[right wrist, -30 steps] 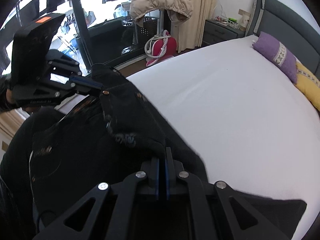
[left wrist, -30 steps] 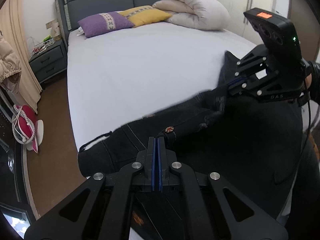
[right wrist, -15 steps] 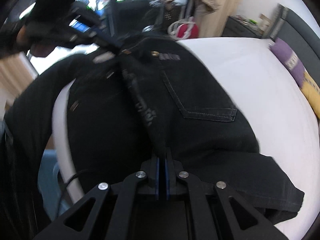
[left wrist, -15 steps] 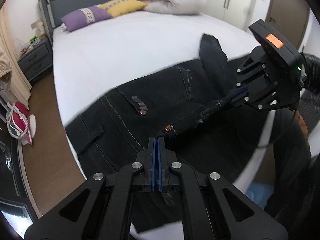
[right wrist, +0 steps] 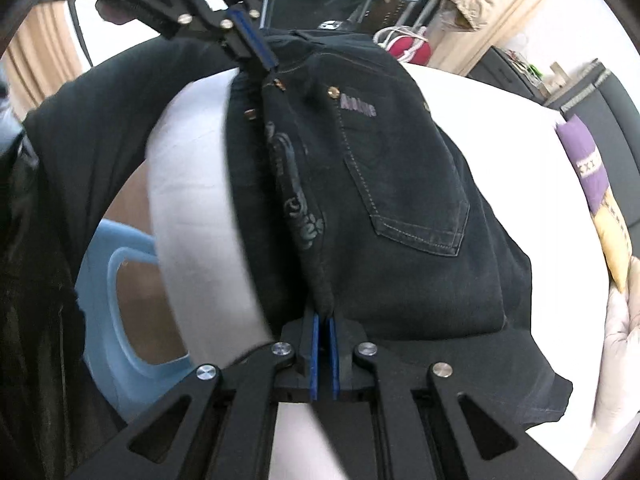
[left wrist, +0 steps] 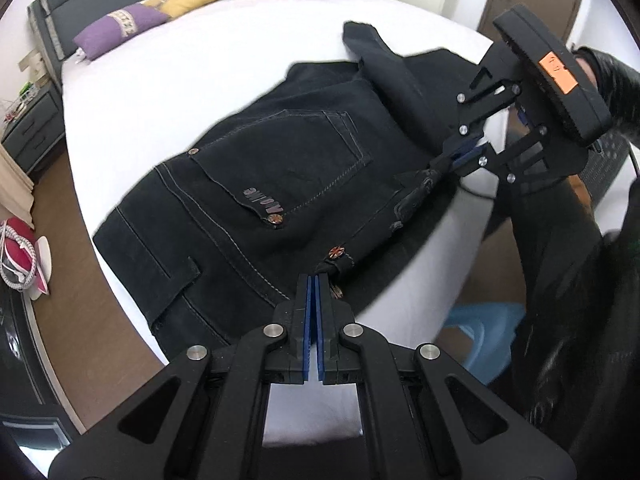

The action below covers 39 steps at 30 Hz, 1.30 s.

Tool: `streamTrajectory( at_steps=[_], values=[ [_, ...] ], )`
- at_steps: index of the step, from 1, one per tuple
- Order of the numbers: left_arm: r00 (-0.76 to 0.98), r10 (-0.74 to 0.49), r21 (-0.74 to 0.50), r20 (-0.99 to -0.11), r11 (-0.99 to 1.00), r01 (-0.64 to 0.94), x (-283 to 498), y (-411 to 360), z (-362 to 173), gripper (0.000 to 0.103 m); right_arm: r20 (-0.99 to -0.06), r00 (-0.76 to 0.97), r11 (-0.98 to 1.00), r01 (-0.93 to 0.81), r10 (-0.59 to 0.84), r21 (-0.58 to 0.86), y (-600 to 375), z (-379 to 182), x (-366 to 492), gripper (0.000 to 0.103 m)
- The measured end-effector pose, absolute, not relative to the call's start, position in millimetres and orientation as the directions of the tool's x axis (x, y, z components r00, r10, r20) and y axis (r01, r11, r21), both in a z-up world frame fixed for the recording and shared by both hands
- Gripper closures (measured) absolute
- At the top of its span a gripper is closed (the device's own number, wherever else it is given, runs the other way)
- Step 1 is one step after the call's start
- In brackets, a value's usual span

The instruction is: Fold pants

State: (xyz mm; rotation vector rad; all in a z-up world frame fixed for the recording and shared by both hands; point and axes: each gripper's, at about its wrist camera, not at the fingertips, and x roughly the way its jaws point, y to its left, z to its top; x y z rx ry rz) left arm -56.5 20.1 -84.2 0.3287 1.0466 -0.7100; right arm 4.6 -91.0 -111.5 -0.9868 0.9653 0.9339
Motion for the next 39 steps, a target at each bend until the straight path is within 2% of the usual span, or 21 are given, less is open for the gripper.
streamTrajectory(
  at_steps=[12, 16, 20, 23, 26, 29, 34, 35, 37, 39],
  values=[
    [0.281, -0.370, -0.100, -0.886, 0.744, 0.661, -43.2, 34.2, -97.4, 0.102, -0.932, 0.347, 0.256, -0.915, 0.109, -0.311, -93.8, -124.2, -27.4, 0.097],
    [0.237, -0.370, -0.159, -0.898, 0.775, 0.611, -32.3, 36.2, -113.0, 0.099, -0.937, 0.340, 0.283, -0.909, 0.082, -0.305, -90.1, -140.8, -22.3, 0.096],
    [0.187, -0.411, -0.221, -0.892, 0.758, 0.614, -35.2, 45.7, -97.3, 0.098, -0.940, 0.330, 0.350, -0.894, 0.092, -0.280, -91.9, -141.6, -15.8, 0.093],
    [0.166, -0.418, -0.218, -0.893, 0.725, 0.653, -40.2, 52.9, -75.3, 0.098, -0.939, 0.328, 0.393, -0.881, 0.107, -0.263, -95.9, -139.0, -11.3, 0.093],
    [0.210, -0.454, -0.223, -0.866, 0.726, 0.651, -37.0, 54.2, -50.3, 0.098, -0.932, 0.348, 0.414, -0.866, 0.100, -0.279, -94.0, -139.4, -11.5, 0.093],
    [0.248, -0.550, -0.305, -0.797, 0.722, 0.621, -24.1, 44.2, -35.4, 0.098, -0.930, 0.354, 0.446, -0.851, 0.098, -0.277, -92.7, -139.2, -11.6, 0.093],
    [0.284, -0.562, -0.347, -0.777, 0.758, 0.552, 14.4, -9.3, -64.3, 0.098, -0.926, 0.355, 0.557, -0.798, 0.129, -0.229, -99.8, -135.8, -6.3, 0.092],
    [0.269, -0.542, -0.356, -0.796, 0.778, 0.517, 24.8, -18.9, -78.6, 0.098, -0.925, 0.354, 0.583, -0.784, 0.140, -0.212, -102.0, -134.8, -5.3, 0.091],
    [0.237, -0.485, -0.338, -0.842, 0.816, 0.469, 42.0, -35.9, -108.4, 0.098, -0.919, 0.356, 0.659, -0.734, 0.169, -0.163, -110.9, -128.2, -2.7, 0.081],
    [0.234, -0.477, -0.354, -0.847, 0.835, 0.420, 51.6, -40.8, -129.0, 0.098, -0.913, 0.354, 0.726, -0.680, 0.202, -0.103, -123.4, -118.1, -2.1, 0.050]
  ],
)
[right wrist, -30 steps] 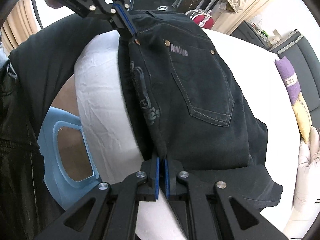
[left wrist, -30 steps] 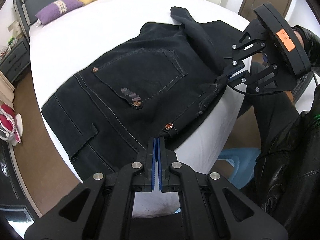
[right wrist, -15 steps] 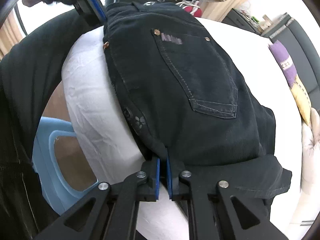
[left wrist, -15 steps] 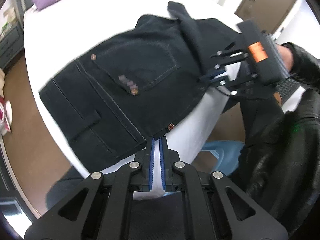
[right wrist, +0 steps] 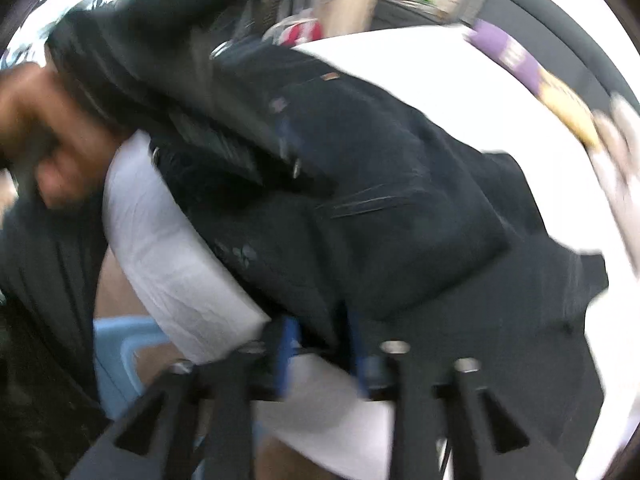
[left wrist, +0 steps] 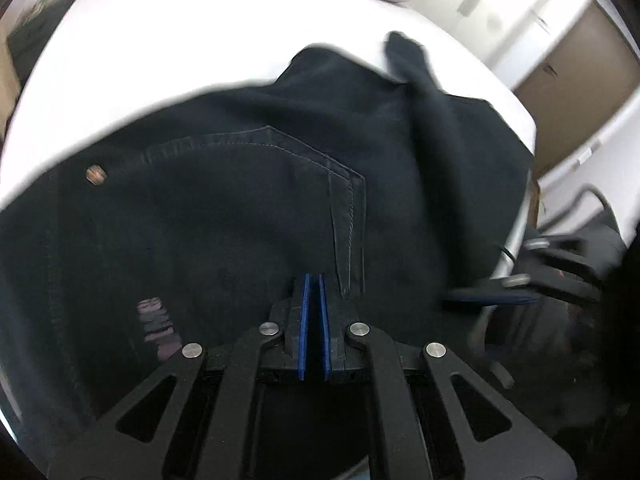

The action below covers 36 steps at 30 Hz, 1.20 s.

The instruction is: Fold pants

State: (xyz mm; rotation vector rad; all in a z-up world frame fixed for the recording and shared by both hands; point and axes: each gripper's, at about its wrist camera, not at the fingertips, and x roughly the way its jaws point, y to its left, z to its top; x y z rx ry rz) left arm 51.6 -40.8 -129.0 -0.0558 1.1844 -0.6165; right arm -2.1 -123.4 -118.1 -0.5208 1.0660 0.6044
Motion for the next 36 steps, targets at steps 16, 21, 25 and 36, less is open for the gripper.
streamTrajectory(
  at_steps=[16, 21, 25, 36],
  values=[
    [0.209, -0.519, -0.451, -0.829, 0.840, 0.301, 82.9, -29.4, -151.5, 0.098, -0.531, 0.624, 0.614, 0.102, 0.573, 0.783, -410.5, -85.4, 96.9, 0.039],
    [0.214, -0.527, -0.463, -0.822, 0.839, 0.285, 84.4, -24.9, -157.3, 0.098, -0.449, 0.699, 0.440, 0.211, 0.557, 0.873, -452.7, -128.2, 160.5, 0.039],
    [0.220, -0.532, -0.469, -0.818, 0.837, 0.281, 83.3, -23.0, -158.1, 0.099, -0.485, 0.706, 0.392, 0.309, 0.516, 0.866, -462.0, -156.5, 187.2, 0.041],
    [0.224, -0.544, -0.486, -0.809, 0.832, 0.267, 78.8, -12.2, -157.4, 0.099, -0.523, 0.641, 0.366, 0.375, 0.562, 0.852, -469.4, -188.6, 222.6, 0.054]
  ],
)
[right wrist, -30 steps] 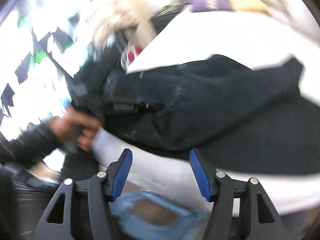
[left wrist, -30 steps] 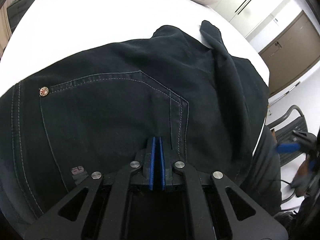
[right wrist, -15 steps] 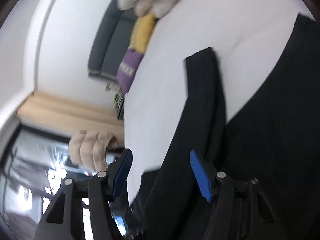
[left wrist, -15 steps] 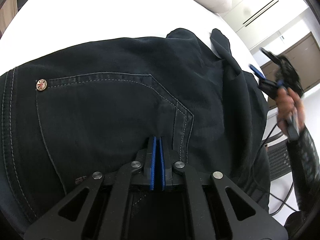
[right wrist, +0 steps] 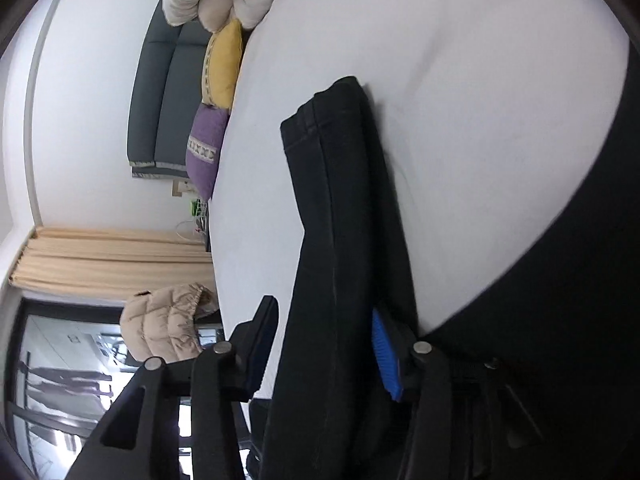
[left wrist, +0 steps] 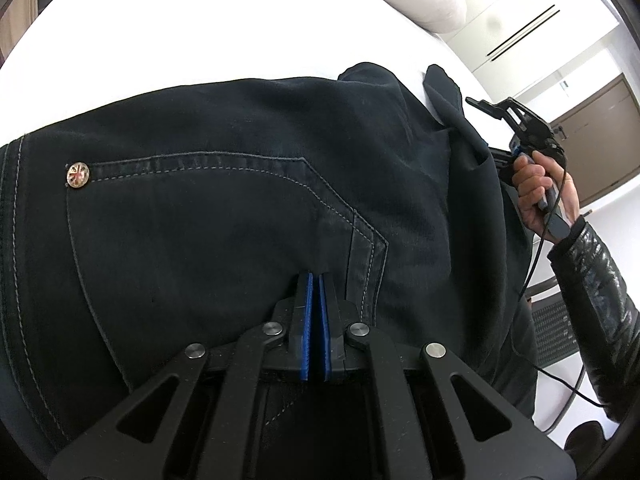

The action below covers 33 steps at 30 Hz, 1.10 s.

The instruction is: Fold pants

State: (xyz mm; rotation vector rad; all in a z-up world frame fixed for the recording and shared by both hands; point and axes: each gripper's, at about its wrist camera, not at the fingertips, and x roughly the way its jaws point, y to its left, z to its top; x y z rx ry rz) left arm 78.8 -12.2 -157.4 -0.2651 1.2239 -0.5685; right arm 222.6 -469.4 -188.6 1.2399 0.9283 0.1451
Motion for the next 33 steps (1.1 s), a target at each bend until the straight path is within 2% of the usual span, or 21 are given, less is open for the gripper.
streamTrajectory(
  at_steps=[9, 10, 11, 12, 15, 17, 20, 24, 27, 30, 33],
  values=[
    [0.219, -0.551, -0.496, -0.805, 0.828, 0.260, 81.3, -13.9, -158.1, 0.099, -0.457, 0.722, 0.291, 0.354, 0.519, 0.889, -500.1, -198.3, 250.0, 0.055],
    [0.219, -0.550, -0.495, -0.806, 0.829, 0.260, 81.4, -13.4, -158.1, 0.099, -0.460, 0.724, 0.296, 0.354, 0.513, 0.887, -501.7, -200.3, 256.2, 0.059],
    [0.218, -0.549, -0.494, -0.807, 0.830, 0.260, 81.4, -13.0, -158.5, 0.099, -0.469, 0.721, 0.309, 0.354, 0.511, 0.882, -502.6, -201.4, 259.5, 0.075],
    [0.217, -0.548, -0.493, -0.808, 0.830, 0.259, 81.6, -12.8, -158.6, 0.099, -0.487, 0.712, 0.330, 0.362, 0.507, 0.872, -503.7, -202.7, 263.5, 0.087],
    [0.216, -0.543, -0.490, -0.811, 0.833, 0.256, 81.3, -13.4, -158.8, 0.099, -0.537, 0.697, 0.391, 0.380, 0.475, 0.838, -512.5, -201.3, 262.6, 0.099],
    [0.218, -0.539, -0.485, -0.814, 0.836, 0.255, 81.0, -13.7, -158.4, 0.099, -0.550, 0.716, 0.453, 0.356, 0.430, 0.817, -519.0, -182.1, 250.0, 0.099],
    [0.221, -0.536, -0.482, -0.815, 0.839, 0.253, 80.1, -14.5, -157.5, 0.099, -0.516, 0.780, 0.524, 0.292, 0.354, 0.800, -536.0, -140.5, 211.5, 0.099],
    [0.225, -0.539, -0.492, -0.812, 0.839, 0.234, 79.9, -13.4, -156.5, 0.098, -0.459, 0.865, 0.492, 0.315, 0.203, 0.811, -583.8, -112.0, 125.8, 0.099],
    [0.232, -0.545, -0.506, -0.806, 0.837, 0.209, 80.7, -12.6, -155.3, 0.098, -0.485, 0.872, 0.381, 0.426, 0.070, 0.821, -623.4, -131.2, 47.6, 0.099],
    [0.238, -0.533, -0.493, -0.812, 0.844, 0.209, 80.0, -15.5, -154.1, 0.098, -0.553, 0.831, 0.282, 0.516, 0.064, 0.809, -634.3, -170.8, -1.0, 0.098],
    [0.239, -0.517, -0.476, -0.822, 0.854, 0.210, 80.6, -19.7, -151.8, 0.098, -0.508, 0.858, 0.237, 0.481, 0.068, 0.844, -630.7, -184.6, -18.2, 0.098]
  ],
)
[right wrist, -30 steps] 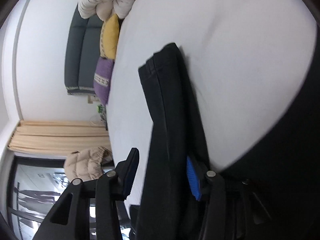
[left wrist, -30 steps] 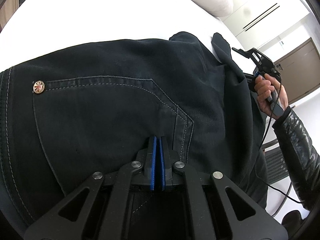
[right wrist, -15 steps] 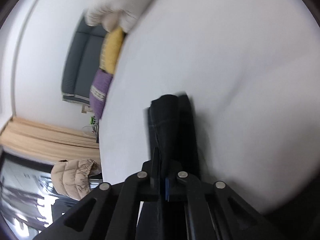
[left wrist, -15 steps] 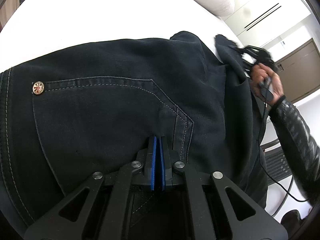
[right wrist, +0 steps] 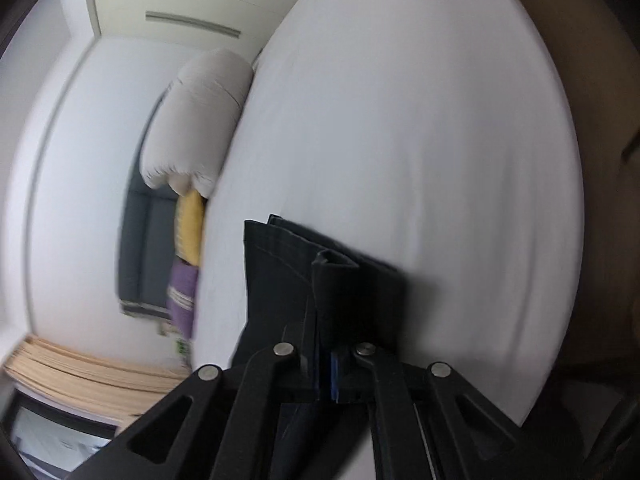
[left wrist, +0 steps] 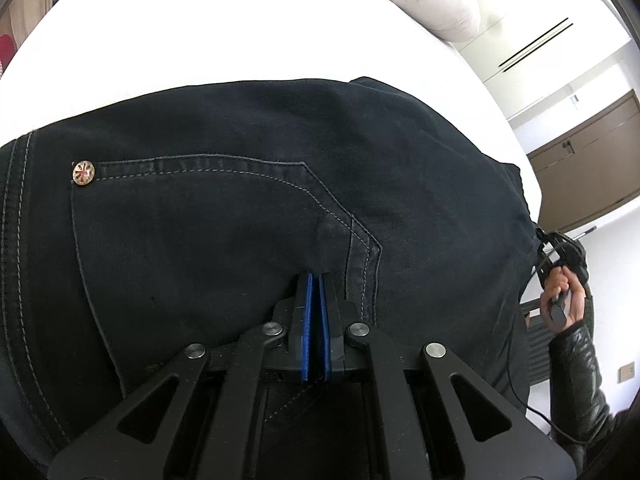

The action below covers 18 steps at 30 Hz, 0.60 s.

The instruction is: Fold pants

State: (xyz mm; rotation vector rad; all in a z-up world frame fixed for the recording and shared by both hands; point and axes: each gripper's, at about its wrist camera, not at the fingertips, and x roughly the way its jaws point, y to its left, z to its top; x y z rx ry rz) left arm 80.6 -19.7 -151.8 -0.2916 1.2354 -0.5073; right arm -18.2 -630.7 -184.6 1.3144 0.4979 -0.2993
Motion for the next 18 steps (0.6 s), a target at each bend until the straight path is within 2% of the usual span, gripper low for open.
streamTrajectory(
  at_steps=[3, 8, 14, 18],
  values=[
    [0.240, -0.504, -0.463, -0.830, 0.861, 0.208, 80.6, -23.4, -148.8, 0.098, -0.470, 0.880, 0.196, 0.450, 0.070, 0.871, -630.1, -189.4, -17.8, 0.095],
    [0.242, -0.498, -0.459, -0.833, 0.865, 0.202, 77.7, -24.2, -144.8, 0.098, -0.505, 0.861, 0.233, 0.480, 0.058, 0.845, -630.1, -184.9, -6.8, 0.099],
    [0.235, -0.493, -0.449, -0.838, 0.867, 0.218, 70.9, -22.0, -141.1, 0.098, -0.553, 0.832, 0.288, 0.520, 0.041, 0.804, -636.3, -175.9, -8.8, 0.100],
    [0.240, -0.512, -0.472, -0.825, 0.857, 0.207, 66.9, -17.3, -142.1, 0.098, -0.529, 0.839, 0.264, 0.485, 0.126, 0.833, -646.7, -195.5, -5.1, 0.102]
  ],
)
